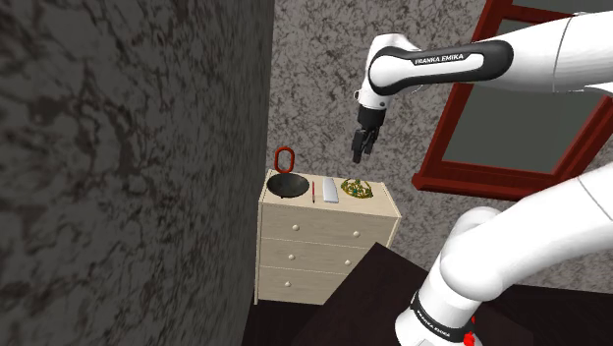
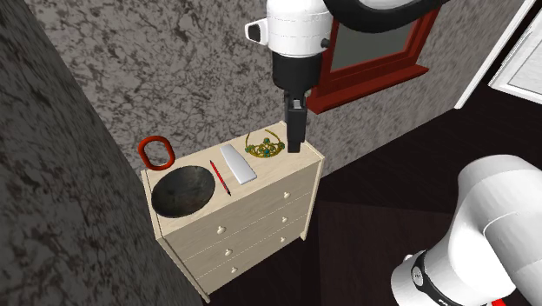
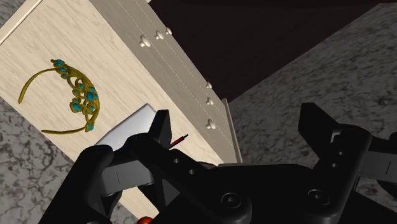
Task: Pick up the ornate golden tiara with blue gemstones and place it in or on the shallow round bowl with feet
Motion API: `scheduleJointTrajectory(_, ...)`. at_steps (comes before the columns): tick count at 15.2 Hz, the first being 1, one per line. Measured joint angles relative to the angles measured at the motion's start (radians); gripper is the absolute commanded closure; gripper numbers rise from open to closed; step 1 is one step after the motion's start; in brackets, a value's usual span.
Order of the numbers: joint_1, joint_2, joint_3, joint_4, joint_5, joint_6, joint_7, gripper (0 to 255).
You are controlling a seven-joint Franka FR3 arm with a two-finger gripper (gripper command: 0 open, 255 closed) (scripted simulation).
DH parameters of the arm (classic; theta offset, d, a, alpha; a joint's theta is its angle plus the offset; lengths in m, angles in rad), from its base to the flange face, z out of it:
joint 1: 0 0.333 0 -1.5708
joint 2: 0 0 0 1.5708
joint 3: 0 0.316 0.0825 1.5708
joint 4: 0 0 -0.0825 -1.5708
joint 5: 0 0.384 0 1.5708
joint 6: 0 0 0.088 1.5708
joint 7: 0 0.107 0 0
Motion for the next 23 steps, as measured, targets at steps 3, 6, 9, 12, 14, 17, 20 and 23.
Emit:
scheduleJointTrajectory(3,-0.008,0.081,-0.050,-0.002,-0.014,0.086,-0.048,0)
scheduleJointTrajectory(6,-0.013,0.175,-0.101,0.015,-0.018,0.166,-0.104,0)
scheduleJointTrajectory(9,-0.017,0.261,-0.145,0.023,-0.012,0.246,-0.154,0)
scheduleJointTrajectory(12,-0.022,0.364,-0.193,0.062,0.012,0.311,-0.225,0)
scheduleJointTrajectory(14,-0.024,0.450,-0.221,0.099,0.044,0.356,-0.275,0)
scheduleJointTrajectory(17,-0.033,0.558,-0.247,0.141,0.096,0.414,-0.343,0)
scheduleJointTrajectory(20,-0.058,0.675,-0.264,0.200,0.163,0.461,-0.428,0)
scheduleJointTrajectory(23,-0.097,0.811,-0.259,0.293,0.245,0.489,-0.510,0)
